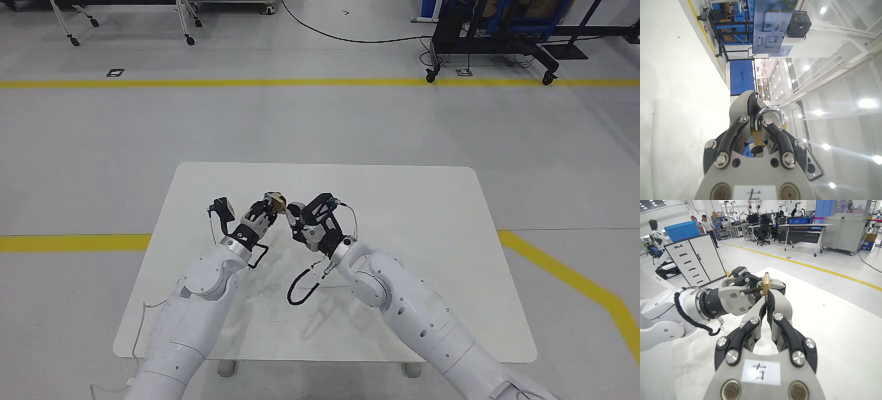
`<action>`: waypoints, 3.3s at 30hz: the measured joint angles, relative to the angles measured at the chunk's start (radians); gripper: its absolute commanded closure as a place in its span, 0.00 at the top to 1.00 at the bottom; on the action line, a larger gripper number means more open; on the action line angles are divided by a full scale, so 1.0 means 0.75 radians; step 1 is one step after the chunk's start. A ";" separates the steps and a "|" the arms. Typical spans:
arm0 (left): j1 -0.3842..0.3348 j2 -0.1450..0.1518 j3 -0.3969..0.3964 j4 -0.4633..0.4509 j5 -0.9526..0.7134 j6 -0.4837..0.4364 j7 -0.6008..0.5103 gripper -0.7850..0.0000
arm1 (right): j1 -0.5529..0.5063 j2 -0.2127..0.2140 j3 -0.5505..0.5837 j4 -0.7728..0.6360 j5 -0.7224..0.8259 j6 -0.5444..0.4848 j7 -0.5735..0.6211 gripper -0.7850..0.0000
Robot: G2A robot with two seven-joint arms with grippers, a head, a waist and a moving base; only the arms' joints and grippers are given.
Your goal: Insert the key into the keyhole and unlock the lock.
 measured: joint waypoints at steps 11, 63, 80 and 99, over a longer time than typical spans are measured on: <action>-0.003 0.006 -0.026 -0.012 0.094 -0.018 0.033 0.00 | -0.006 0.000 0.005 -0.005 0.008 -0.003 -0.005 1.00; -0.169 -0.024 0.009 0.293 -0.456 0.354 -0.608 0.00 | 0.150 -0.019 0.087 0.398 1.204 -0.761 0.524 0.00; -0.054 0.008 -0.020 0.045 0.100 0.008 -0.109 0.00 | 0.110 0.019 0.186 0.288 0.864 -0.654 0.393 1.00; 0.005 0.010 -0.014 -0.051 0.229 -0.009 0.002 0.00 | 0.142 -0.008 0.112 0.364 1.078 -0.549 0.527 0.13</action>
